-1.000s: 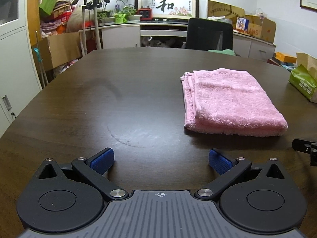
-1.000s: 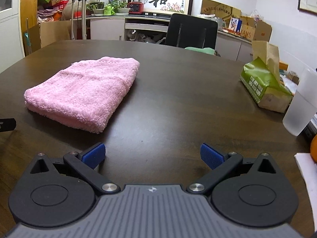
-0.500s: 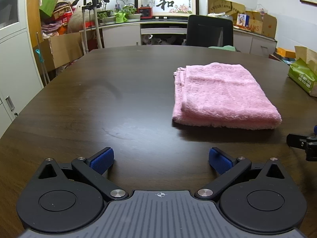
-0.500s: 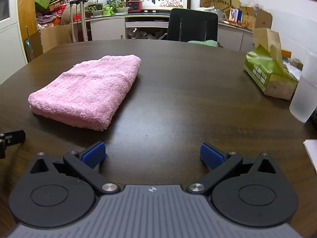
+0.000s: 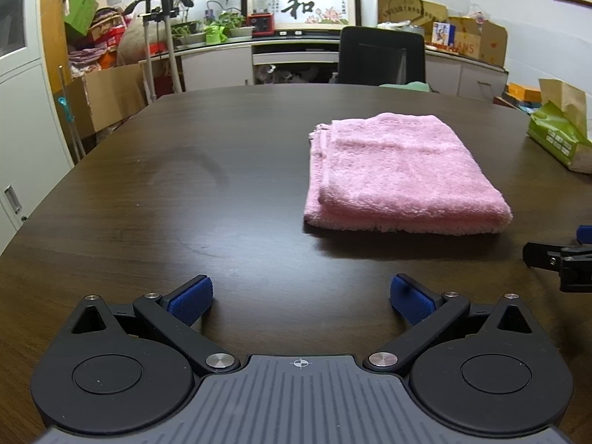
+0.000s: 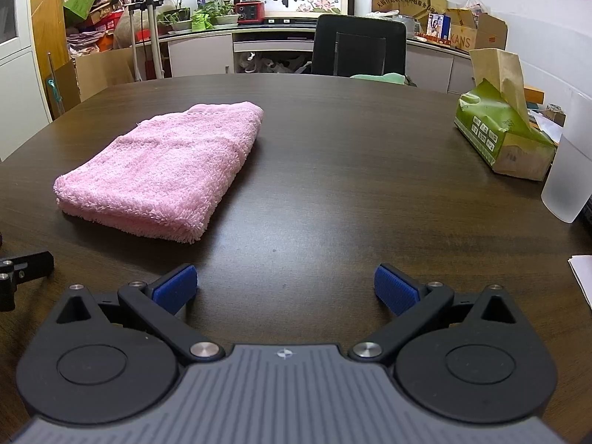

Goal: Fold towel

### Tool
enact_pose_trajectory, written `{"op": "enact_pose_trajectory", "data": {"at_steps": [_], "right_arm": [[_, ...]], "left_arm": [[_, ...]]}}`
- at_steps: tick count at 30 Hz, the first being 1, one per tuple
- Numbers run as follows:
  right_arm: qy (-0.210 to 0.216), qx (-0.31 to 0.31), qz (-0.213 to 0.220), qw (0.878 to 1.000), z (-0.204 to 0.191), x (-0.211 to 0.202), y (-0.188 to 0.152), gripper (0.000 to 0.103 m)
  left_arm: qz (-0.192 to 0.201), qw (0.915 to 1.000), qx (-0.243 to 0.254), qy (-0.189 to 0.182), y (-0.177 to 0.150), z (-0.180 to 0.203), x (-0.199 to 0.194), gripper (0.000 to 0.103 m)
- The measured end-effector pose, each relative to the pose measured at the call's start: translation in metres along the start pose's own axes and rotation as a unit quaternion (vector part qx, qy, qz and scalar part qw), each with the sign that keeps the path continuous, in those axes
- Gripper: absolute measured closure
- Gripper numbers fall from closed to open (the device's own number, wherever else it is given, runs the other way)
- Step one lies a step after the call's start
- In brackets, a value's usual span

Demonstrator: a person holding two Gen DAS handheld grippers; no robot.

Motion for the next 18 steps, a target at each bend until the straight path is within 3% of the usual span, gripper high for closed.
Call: {"op": "enact_pose_trajectory", "data": {"at_steps": [18], "right_arm": [[-0.012,0.009,0.000,1.000,-0.0043,-0.0046,-0.0042,0.000]], "left_arm": [[-0.001,0.9999,0.006,-0.012,-0.0005,0.0100,0.0012,0.000]]}}
Point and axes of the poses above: each gripper's, at about its wrist camera, not at the fingertips, and x roughly the way its jaws point, z to its right, y to its top, the point moved 7 cm from there along x, roughly the way its jaws point, and after that the axes turned 2 degrees about -y, right-handed, at the moved point
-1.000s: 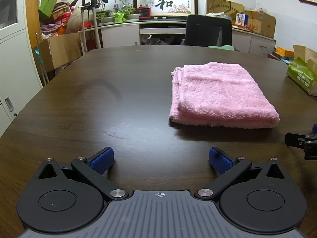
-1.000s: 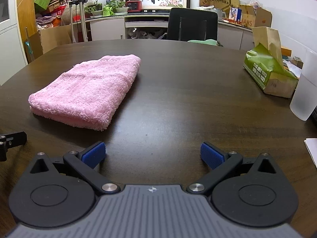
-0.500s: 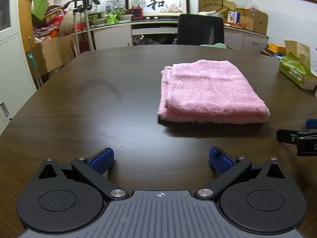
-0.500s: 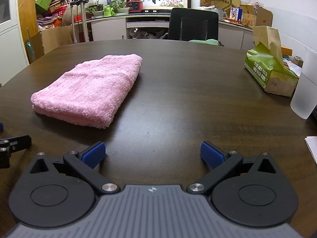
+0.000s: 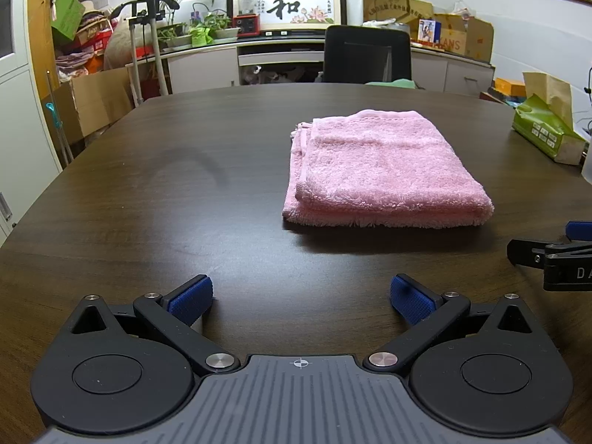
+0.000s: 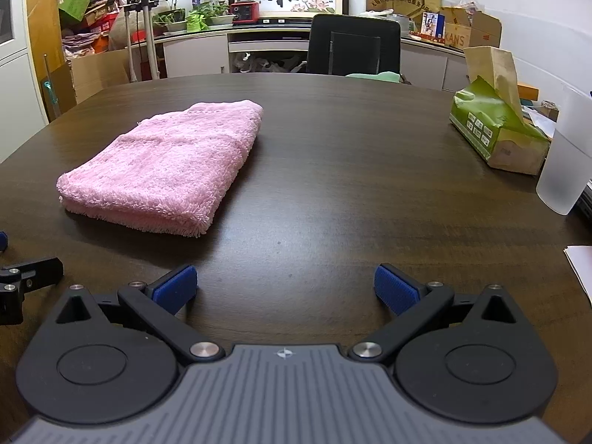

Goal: Fold towel

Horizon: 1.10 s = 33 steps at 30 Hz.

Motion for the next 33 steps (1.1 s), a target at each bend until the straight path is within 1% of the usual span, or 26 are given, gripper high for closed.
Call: {"op": "enact_pose_trajectory", "data": {"at_steps": [10,15,33], "right_arm": [[-0.001,0.000,0.000,1.000,-0.0006,-0.0004,-0.0009,0.000],[-0.001,0.000,0.000,1.000,-0.0004,-0.0004,-0.0007,0.000],[-0.001,0.000,0.000,1.000,-0.0002,-0.0002,-0.0006,0.000]], "left_arm": [[0.000,1.0000,-0.001,-0.003,0.0000,-0.0006,-0.0003,0.000],[0.000,0.9999,0.005,-0.011,0.0000,-0.0020,-0.0001,0.000],[0.000,0.9999,0.007,-0.012,0.0000,-0.0032,-0.0004,0.000]]}}
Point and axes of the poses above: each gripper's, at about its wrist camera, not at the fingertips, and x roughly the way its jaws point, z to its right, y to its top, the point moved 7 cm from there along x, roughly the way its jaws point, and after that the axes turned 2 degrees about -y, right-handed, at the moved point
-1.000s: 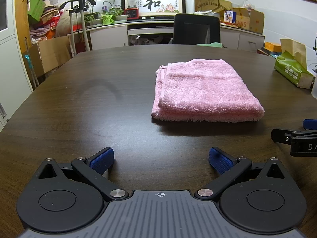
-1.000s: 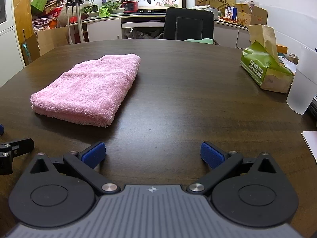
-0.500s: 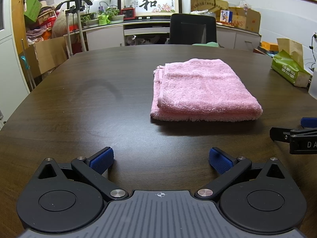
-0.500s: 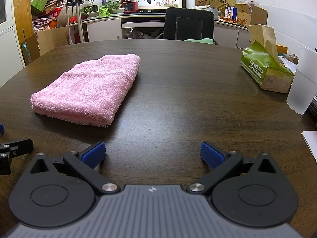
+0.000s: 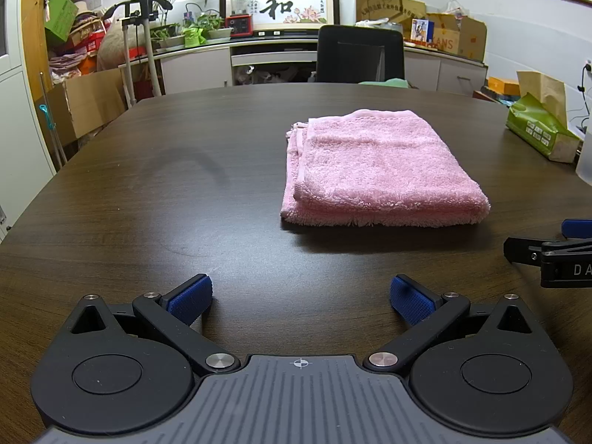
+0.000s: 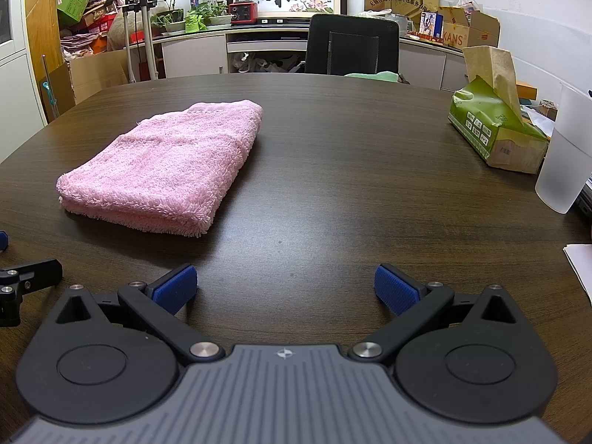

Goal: Fold towel

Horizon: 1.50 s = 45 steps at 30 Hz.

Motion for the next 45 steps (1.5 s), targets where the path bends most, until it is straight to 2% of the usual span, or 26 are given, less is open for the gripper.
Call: {"op": "enact_pose_trajectory", "data": {"at_steps": [45], "right_arm": [[0.000,0.000,0.000,1.000,0.0000,-0.0001,0.0000,0.000]], "left_arm": [[0.000,0.9999,0.008,-0.009,-0.0017,-0.0013,-0.0033,0.000]]}}
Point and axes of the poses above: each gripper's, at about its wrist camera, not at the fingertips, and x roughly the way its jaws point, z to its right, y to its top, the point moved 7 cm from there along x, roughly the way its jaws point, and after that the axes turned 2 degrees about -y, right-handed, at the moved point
